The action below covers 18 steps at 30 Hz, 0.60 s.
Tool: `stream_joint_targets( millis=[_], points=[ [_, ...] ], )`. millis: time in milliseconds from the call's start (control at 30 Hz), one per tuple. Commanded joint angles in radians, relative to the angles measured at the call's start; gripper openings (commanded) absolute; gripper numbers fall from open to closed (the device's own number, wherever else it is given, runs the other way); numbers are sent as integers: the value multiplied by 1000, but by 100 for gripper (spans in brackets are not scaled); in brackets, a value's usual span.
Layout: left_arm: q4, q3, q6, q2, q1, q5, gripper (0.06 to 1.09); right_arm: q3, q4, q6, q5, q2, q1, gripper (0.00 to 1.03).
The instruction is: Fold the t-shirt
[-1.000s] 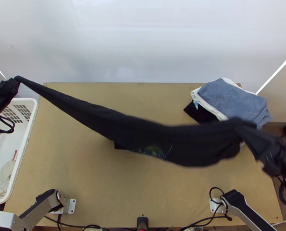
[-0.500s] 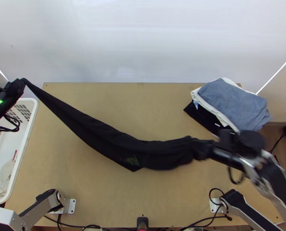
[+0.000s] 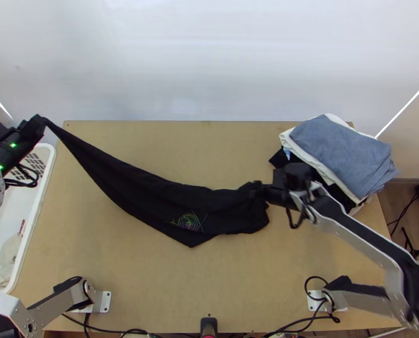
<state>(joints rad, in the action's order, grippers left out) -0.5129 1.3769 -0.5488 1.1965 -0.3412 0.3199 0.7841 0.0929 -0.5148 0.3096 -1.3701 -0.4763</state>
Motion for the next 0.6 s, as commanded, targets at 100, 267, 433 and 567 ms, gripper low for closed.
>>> stream_joint_targets(
  millis=[100, 267, 433, 567],
  points=[
    [30, -7, 10, 35, 33, -41, 9, 30, -171, -8, -61, -311, 5, 3],
    [31, 5, 12, 51, 31, -42, 9, 30, -173, -5, -64, -316, 7, 16],
    [37, 10, 12, 64, 33, -42, 9, 38, -174, -4, -67, -311, 10, 19],
    [39, 10, 10, 68, 39, -44, 9, 49, -176, -2, -67, -300, 7, 25]
  ],
)
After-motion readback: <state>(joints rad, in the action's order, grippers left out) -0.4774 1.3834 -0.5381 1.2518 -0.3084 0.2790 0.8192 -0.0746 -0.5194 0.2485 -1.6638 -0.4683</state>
